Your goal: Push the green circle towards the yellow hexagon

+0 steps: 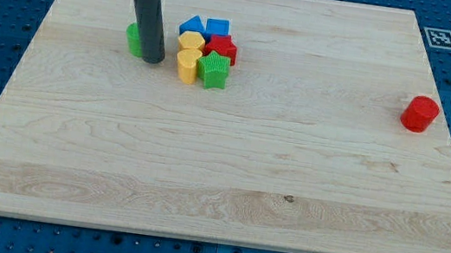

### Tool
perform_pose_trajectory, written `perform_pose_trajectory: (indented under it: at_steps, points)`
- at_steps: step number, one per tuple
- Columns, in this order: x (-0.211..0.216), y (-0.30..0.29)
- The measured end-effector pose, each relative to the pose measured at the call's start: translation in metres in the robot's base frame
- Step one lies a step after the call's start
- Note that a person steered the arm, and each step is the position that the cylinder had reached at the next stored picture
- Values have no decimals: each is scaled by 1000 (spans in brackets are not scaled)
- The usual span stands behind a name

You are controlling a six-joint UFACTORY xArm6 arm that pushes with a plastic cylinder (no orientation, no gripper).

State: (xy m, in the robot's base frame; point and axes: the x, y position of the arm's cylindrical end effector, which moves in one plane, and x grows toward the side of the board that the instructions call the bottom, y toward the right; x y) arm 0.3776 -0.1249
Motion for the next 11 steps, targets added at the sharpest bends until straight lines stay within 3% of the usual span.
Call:
perform_pose_trajectory:
  at_steps: [3,11]
  points:
    - [-11,-66]
    - [-7,-18]
